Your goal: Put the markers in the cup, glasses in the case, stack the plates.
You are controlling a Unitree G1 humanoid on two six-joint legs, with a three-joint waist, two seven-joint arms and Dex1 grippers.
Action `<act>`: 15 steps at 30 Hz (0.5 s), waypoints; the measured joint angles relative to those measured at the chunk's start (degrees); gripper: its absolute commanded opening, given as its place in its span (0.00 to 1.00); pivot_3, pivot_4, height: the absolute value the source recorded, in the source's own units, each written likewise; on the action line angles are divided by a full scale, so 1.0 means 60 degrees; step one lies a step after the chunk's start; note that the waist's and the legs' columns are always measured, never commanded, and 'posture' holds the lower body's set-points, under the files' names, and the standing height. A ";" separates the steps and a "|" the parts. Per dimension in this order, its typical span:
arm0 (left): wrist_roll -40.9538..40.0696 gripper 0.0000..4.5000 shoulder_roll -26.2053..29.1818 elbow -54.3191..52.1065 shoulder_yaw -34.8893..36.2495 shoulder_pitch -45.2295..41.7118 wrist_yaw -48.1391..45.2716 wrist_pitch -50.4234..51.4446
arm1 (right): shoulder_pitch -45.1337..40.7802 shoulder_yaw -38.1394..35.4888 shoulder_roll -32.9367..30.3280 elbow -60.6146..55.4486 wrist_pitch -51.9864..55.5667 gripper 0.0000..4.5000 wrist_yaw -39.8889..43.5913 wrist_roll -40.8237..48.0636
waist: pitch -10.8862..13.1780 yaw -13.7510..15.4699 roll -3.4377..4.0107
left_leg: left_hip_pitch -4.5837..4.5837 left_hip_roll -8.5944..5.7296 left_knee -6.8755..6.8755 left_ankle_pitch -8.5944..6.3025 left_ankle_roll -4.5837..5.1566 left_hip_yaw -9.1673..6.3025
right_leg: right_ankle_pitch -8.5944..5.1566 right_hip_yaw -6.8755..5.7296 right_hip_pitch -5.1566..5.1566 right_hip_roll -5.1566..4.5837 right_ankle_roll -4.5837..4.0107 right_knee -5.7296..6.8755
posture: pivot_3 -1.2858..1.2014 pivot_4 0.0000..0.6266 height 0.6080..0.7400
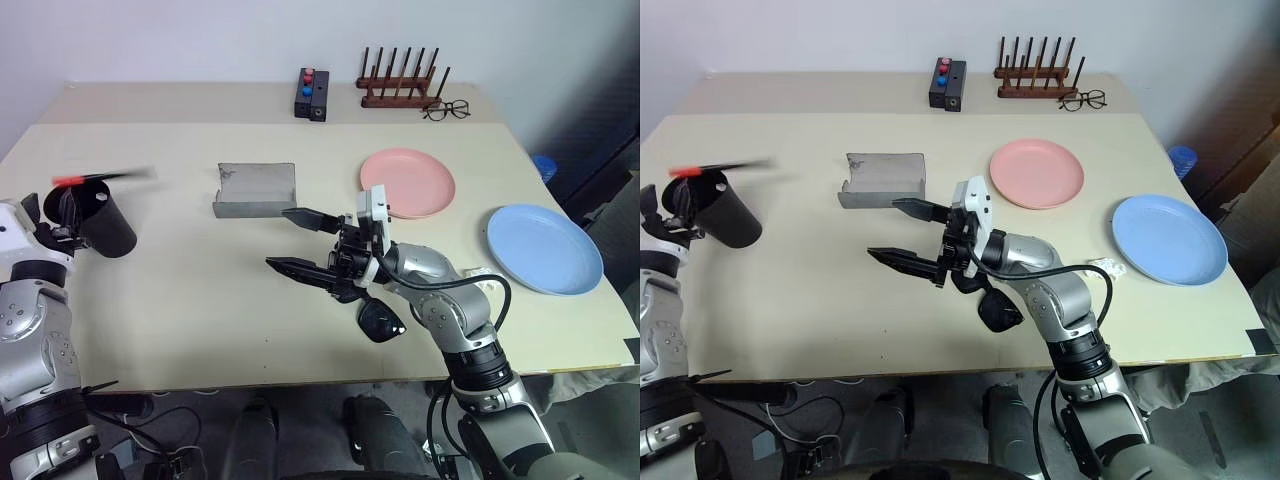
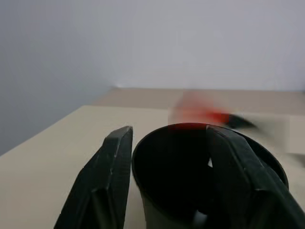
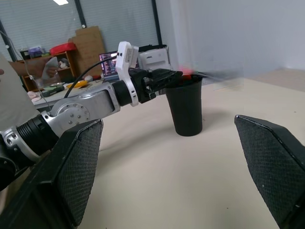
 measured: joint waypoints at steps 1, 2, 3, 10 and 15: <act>0.0012 0.49 0.0000 0.0000 -0.0013 0.0000 0.0008 0.0000 | 0.0000 0.0000 -0.0001 0.0000 -0.0001 1.00 0.0000 0.0000 | 0.0000 -0.0001 0.0000 | 0.0000 0.0000 0.0000 0.0000 0.0000 -0.0001 | 0.0000 0.0000 0.0000 0.0000 0.0000 0.0000 | 0.52 0.24 1.00; 0.0026 0.49 0.0000 -0.0001 -0.0032 -0.0001 0.0015 -0.0005 | 0.0000 0.0000 -0.0001 0.0000 0.0000 1.00 0.0000 0.0000 | 0.0000 -0.0001 0.0000 | 0.0000 0.0000 -0.0001 0.0000 0.0000 0.0000 | 0.0000 0.0000 0.0000 0.0000 0.0000 0.0000 | 0.52 0.24 1.00; 0.0037 0.49 0.0000 -0.0001 -0.0050 -0.0001 0.0020 -0.0017 | 0.0000 0.0001 -0.0001 0.0000 -0.0001 1.00 0.0000 0.0000 | 0.0000 -0.0001 0.0000 | 0.0001 0.0000 -0.0001 0.0000 0.0000 0.0000 | 0.0000 0.0000 0.0000 0.0000 0.0000 0.0000 | 0.52 0.24 1.00; 0.0050 0.49 0.0000 0.0001 -0.0080 -0.0002 0.0026 -0.0059 | 0.0001 0.0003 0.0001 0.0000 -0.0002 1.00 -0.0002 -0.0003 | 0.0000 -0.0001 0.0000 | 0.0001 0.0000 -0.0001 0.0000 0.0000 -0.0001 | -0.0001 0.0000 0.0000 0.0000 -0.0001 -0.0001 | 0.52 0.24 1.00; 0.0043 0.49 0.0002 0.0003 -0.0096 -0.0047 0.0009 -0.0064 | 0.0003 0.0014 0.0008 0.0001 -0.0006 1.00 -0.0002 -0.0009 | 0.0000 0.0001 0.0000 | 0.0000 0.0000 -0.0001 0.0000 0.0000 0.0000 | -0.0001 0.0000 0.0000 0.0000 -0.0001 -0.0002 | 0.52 0.24 1.00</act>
